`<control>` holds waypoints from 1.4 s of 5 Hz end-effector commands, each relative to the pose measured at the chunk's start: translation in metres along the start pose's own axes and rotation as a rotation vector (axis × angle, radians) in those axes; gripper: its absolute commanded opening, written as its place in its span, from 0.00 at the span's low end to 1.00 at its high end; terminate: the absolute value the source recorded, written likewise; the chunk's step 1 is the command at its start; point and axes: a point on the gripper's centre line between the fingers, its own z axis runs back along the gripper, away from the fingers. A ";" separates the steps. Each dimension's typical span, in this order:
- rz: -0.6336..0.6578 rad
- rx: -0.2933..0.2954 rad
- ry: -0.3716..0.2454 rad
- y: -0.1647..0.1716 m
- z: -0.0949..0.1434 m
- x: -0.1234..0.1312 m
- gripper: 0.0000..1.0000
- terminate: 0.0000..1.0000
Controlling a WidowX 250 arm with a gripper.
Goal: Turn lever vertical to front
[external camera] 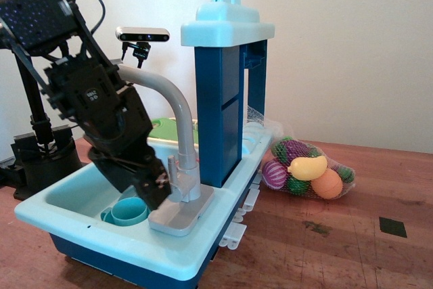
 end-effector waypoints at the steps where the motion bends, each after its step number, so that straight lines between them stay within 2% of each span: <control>1: 0.146 -0.279 -0.087 -0.010 0.018 0.018 1.00 0.00; 2: 0.152 -0.363 -0.084 -0.022 0.019 0.035 1.00 0.00; 3: 0.082 -0.398 -0.032 -0.035 0.021 0.047 1.00 0.00; 4: 0.039 -0.422 0.005 -0.046 0.021 0.047 1.00 0.00; 5: -0.003 -0.410 0.061 -0.055 0.028 0.048 1.00 0.00; 6: -0.029 -0.358 0.128 -0.045 0.044 0.043 1.00 0.00; 7: -0.023 -0.305 0.160 -0.029 0.048 0.032 1.00 0.00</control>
